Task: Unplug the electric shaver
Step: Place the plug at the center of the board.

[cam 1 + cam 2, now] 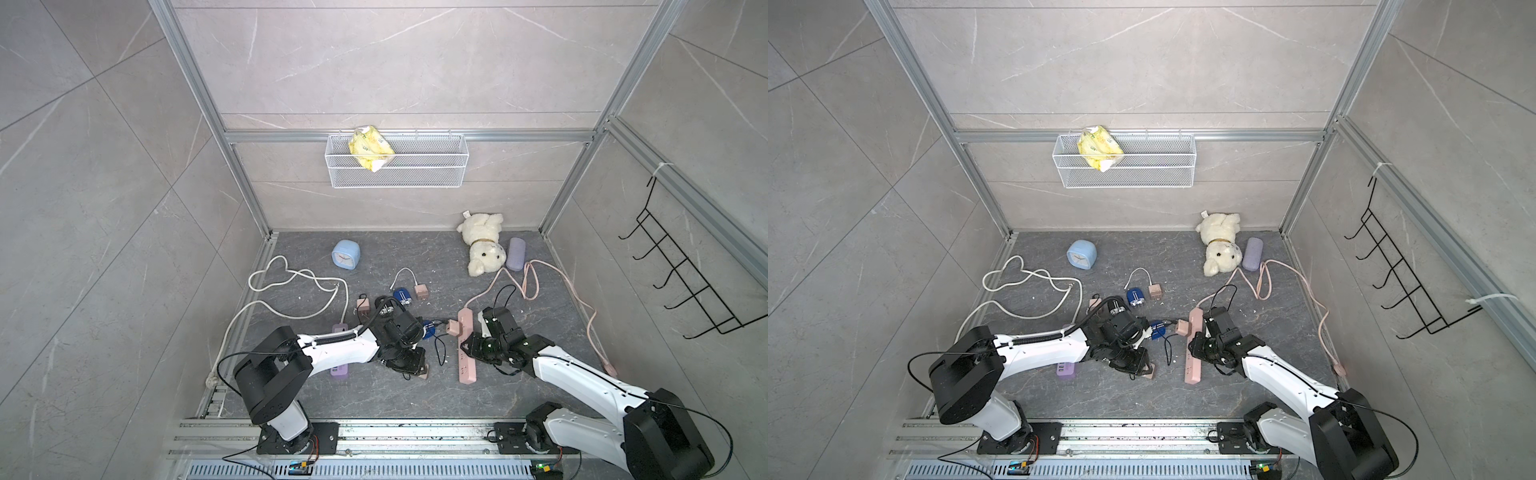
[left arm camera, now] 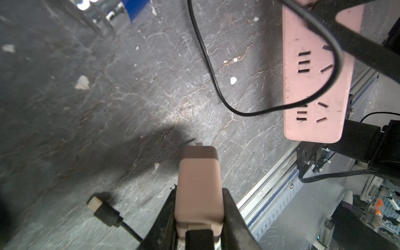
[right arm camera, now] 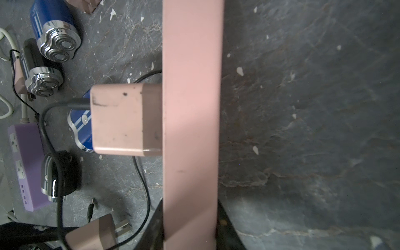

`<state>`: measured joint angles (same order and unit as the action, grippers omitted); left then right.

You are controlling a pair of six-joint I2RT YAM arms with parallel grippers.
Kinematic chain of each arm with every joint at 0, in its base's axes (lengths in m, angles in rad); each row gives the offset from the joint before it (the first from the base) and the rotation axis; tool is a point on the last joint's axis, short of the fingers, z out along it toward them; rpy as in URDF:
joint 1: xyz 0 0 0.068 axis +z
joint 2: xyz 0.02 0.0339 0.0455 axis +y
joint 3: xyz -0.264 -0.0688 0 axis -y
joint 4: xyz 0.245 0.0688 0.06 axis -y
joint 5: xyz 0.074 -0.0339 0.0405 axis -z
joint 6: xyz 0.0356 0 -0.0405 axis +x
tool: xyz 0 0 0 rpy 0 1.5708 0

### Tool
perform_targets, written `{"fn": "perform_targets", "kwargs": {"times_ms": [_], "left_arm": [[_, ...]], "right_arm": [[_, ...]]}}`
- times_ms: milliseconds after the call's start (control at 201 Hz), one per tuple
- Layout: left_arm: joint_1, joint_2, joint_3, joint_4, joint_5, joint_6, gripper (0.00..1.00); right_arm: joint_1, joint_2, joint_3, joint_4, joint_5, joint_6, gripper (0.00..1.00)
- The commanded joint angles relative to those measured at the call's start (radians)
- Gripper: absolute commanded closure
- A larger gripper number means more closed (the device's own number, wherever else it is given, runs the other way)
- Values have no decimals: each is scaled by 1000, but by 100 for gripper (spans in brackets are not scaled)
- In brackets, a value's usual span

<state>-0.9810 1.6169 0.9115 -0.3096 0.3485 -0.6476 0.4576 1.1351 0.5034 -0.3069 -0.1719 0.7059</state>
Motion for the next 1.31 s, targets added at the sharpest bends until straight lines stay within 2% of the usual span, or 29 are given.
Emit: {"fn": "perform_targets", "kwargs": {"times_ms": [0,40,139,294,468,682,916,1304], "left_arm": [[2,17,11,41,38,-4,100],[2,19,12,36,30,-7,95],[4,29,21,7,18,-13,73],[5,25,1,13,14,-23,50],[5,20,-18,-15,-9,-44,37],[7,-5,-16,-109,-66,-54,30],[29,-63,25,-257,-172,-23,23],[38,-150,73,-226,-268,40,17]], "right_arm": [[2,-10,35,1,-6,-6,100],[2,-14,35,-5,1,-7,100],[2,-22,37,-13,6,-9,100],[2,-23,37,-12,5,-9,100],[2,-14,31,1,0,-7,100],[1,-9,26,4,4,-1,100],[2,-24,65,-108,80,-18,100],[2,23,155,-286,247,-54,100]]}}
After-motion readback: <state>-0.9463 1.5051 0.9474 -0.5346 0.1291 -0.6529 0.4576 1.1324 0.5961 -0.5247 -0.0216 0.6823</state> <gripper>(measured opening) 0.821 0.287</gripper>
